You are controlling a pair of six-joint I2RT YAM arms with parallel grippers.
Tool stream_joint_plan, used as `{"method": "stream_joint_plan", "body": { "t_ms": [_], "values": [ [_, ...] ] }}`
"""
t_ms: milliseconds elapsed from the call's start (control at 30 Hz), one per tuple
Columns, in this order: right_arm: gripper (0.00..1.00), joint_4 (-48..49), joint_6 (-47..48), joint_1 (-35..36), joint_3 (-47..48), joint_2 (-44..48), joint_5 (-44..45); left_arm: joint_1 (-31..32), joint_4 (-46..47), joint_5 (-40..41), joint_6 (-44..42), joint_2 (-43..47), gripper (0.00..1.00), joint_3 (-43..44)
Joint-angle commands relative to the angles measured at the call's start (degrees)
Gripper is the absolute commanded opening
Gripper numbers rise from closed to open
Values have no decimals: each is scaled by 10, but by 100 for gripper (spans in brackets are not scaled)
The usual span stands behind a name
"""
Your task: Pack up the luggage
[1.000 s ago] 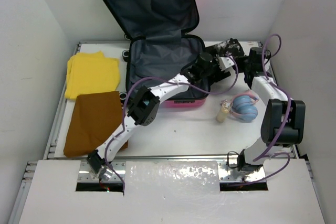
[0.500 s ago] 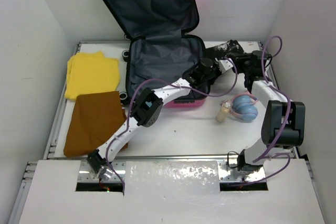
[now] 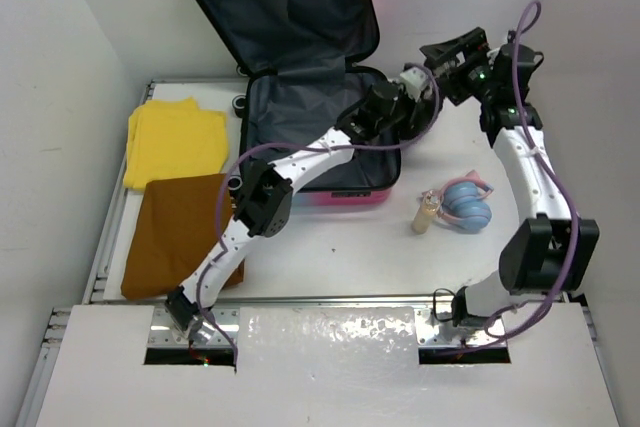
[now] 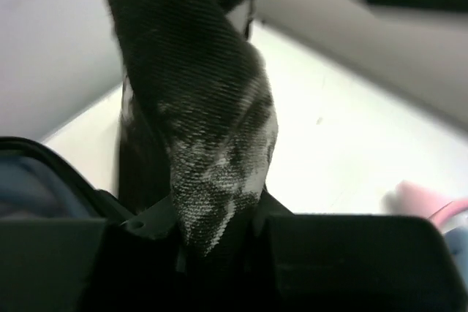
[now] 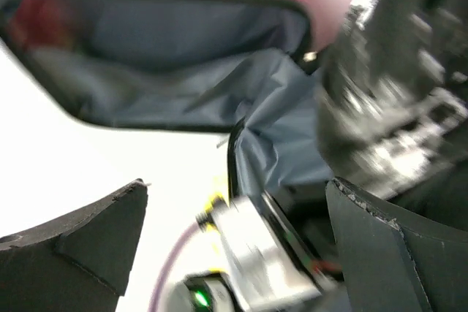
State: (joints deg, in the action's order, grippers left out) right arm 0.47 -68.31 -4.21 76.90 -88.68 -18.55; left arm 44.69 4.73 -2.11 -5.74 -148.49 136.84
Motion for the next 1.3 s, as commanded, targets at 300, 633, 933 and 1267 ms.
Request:
{"method": "stream_joint_plan", "body": {
  "t_ms": [300, 633, 933, 1267],
  "values": [
    [99, -145, 187, 3, 54, 148, -83, -103, -46, -28, 266, 266, 0, -17],
    [99, -122, 183, 3, -8, 207, -108, -256, -60, -331, 449, 323, 0, -211],
    [99, -130, 190, 3, -20, 214, -107, -260, 26, -399, 493, 348, 0, -253],
    [99, -137, 201, 3, -49, 207, -104, -272, 254, -484, 645, 341, 0, -343]
  ]
}}
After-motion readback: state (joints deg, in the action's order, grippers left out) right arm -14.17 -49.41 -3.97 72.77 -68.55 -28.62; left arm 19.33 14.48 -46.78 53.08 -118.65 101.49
